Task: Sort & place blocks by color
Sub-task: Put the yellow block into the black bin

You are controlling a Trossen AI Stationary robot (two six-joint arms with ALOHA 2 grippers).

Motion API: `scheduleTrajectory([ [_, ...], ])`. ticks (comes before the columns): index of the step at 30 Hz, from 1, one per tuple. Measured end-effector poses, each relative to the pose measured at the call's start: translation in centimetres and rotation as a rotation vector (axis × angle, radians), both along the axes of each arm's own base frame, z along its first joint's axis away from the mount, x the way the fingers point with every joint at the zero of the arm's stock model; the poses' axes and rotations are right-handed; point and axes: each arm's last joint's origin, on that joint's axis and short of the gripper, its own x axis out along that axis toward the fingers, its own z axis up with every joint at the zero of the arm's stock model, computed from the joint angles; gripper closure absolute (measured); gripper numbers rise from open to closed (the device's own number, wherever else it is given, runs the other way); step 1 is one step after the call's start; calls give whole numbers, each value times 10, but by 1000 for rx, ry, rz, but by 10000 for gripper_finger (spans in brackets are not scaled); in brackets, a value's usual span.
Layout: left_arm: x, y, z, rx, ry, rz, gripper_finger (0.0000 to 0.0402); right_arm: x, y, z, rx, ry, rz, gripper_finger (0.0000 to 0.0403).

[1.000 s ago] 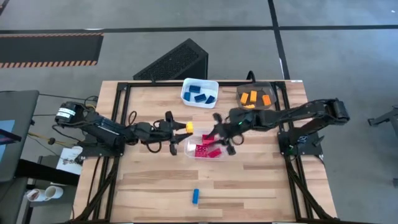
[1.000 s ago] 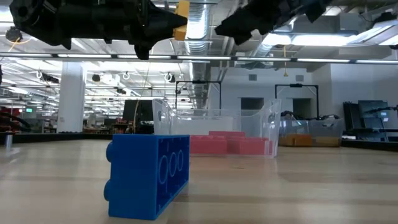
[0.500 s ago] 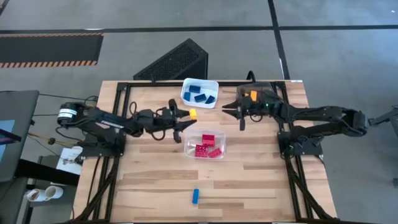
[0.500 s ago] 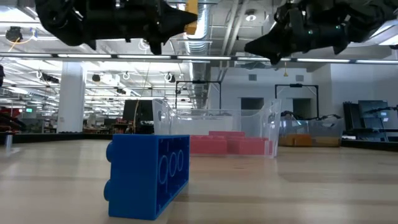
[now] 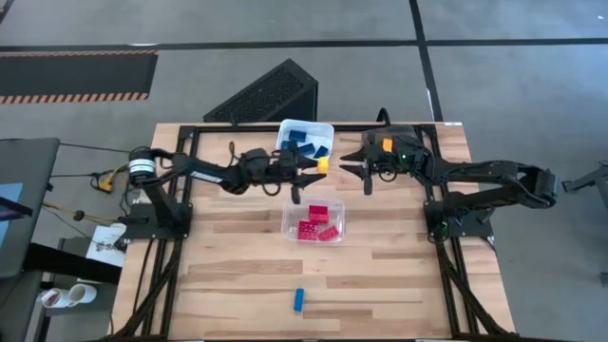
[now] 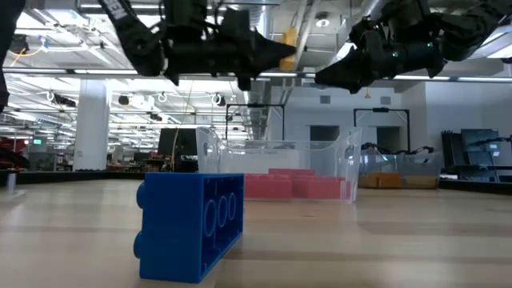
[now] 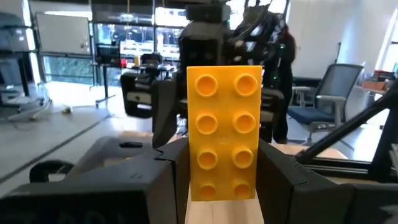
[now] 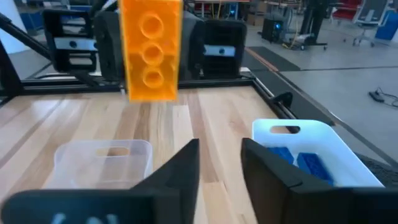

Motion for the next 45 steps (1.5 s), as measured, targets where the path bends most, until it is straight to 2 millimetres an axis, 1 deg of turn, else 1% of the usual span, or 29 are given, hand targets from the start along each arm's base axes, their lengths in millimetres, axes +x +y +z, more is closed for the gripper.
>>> scheduleTrajectory([
  [4, 6, 6, -6, -31, 13, 8, 296, -1, -1, -2, 7, 16, -7, 211],
  [10, 6, 6, -11, -54, 53, 7, 296, 0, -1, 0, 60, -12, -13, 113],
  [13, 7, 3, -12, -53, 56, -2, 296, 1, 1, 3, 86, -44, 20, 79],
  [17, 8, -1, -12, -51, 63, -12, 296, 2, 5, 10, 133, -110, 128, 49],
  [20, 8, -4, -12, -32, 65, -38, 296, 3, 7, 12, 150, -136, 173, 39],
  [26, 9, -8, -12, -26, 62, -51, 296, 7, 18, 16, 127, -172, 230, 41],
  [34, 11, -16, -12, -11, 59, -68, 296, 13, 29, 16, 118, -183, 198, 42],
  [39, 11, -21, -11, -4, 50, -82, 296, 26, 32, 10, 142, -199, 202, 42],
  [42, 12, -23, -11, -5, 51, -89, 296, 39, 35, 0, 161, -163, 220, 42],
  [45, 12, -25, -12, -14, 61, -94, 296, 49, 37, 0, 159, -169, 237, 42],
])
